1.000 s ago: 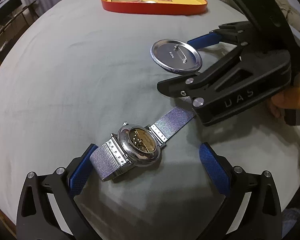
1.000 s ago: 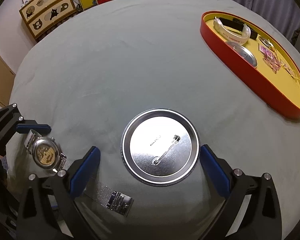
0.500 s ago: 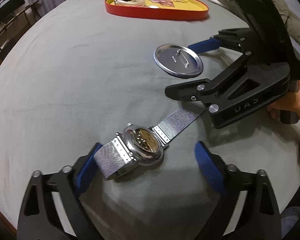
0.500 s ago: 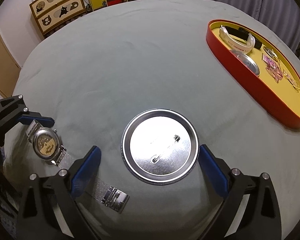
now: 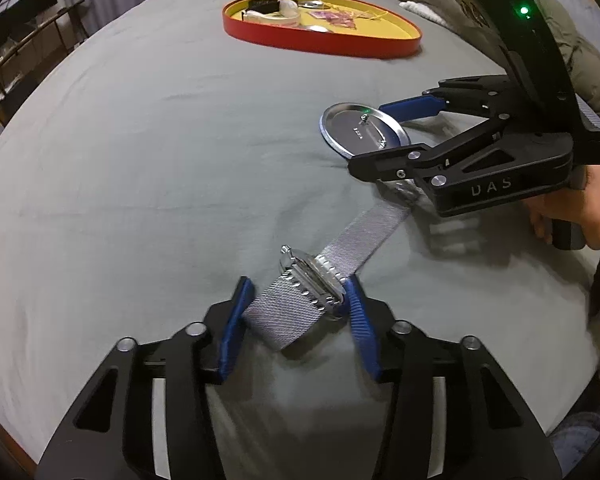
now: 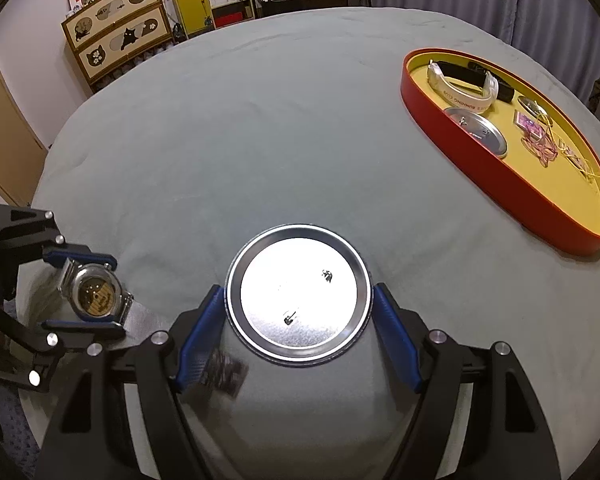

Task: Organize jewelry
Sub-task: 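Grasp the large silver badge with the right tool while the left grasps the mesh watch band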

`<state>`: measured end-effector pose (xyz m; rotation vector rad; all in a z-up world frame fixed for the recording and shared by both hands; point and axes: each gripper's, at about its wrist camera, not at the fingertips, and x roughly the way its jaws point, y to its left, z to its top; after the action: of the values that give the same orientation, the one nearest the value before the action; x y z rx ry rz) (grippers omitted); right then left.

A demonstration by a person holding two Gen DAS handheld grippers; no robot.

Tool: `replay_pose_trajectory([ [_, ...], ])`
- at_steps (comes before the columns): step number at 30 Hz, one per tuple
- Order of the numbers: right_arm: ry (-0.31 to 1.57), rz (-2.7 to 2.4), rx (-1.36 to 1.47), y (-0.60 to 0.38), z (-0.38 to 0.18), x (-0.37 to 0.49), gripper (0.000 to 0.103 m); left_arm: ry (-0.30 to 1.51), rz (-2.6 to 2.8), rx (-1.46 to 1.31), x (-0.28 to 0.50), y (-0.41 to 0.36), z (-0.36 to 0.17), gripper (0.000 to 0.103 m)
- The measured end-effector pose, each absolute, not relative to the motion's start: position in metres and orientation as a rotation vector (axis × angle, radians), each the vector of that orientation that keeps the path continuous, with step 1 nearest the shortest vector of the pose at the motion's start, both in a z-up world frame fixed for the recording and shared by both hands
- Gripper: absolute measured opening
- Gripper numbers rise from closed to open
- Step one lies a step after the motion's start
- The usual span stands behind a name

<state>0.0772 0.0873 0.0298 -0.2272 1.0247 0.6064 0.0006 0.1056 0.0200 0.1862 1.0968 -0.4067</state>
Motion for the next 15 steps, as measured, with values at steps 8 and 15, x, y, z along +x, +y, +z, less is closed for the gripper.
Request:
replay_pose_trajectory([
  [8, 1.024, 0.620, -0.216, 0.0861, 0.0329, 0.0748, 0.070, 1.088, -0.424, 0.170, -0.0042, 0.1099, 0.0219, 0.034],
  [15, 1.021, 0.622, -0.213, 0.0866, 0.0334, 0.0751, 0.070, 1.079, -0.433, 0.162, -0.0081, 0.1114, 0.0224, 0.033],
])
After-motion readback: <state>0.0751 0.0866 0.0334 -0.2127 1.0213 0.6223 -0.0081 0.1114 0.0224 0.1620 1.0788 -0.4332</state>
